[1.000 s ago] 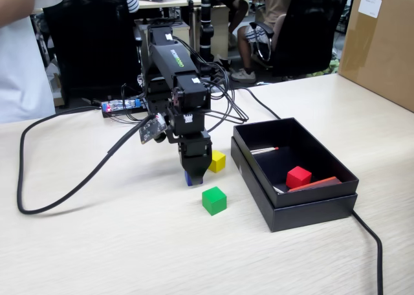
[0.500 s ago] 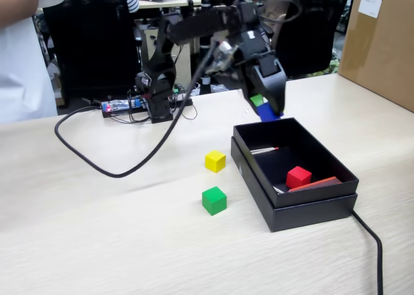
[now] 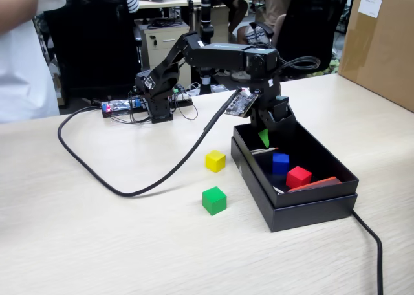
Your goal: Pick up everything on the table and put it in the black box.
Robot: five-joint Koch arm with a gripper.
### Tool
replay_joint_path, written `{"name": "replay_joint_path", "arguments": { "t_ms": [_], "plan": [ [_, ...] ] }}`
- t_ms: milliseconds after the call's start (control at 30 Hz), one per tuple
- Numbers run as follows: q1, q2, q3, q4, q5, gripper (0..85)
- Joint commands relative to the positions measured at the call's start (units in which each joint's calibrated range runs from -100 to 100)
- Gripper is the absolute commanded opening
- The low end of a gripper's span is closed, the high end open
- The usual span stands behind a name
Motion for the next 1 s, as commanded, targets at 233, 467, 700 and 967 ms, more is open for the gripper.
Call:
{"name": "replay_joint_path", "arguments": {
  "t_ms": [233,467,700,967],
  "plan": [
    [-2.05,-41.74,-20.21,0.06,-1.42,43.1],
    [-7.03,-53.90,-45.42,1.53,-1.61,48.8],
    [-7.52,-38.87,-45.33,1.79,-1.42,49.3],
    [-7.67,-25.44,-41.61,4.46,-0.88,48.5]
  ]
}}
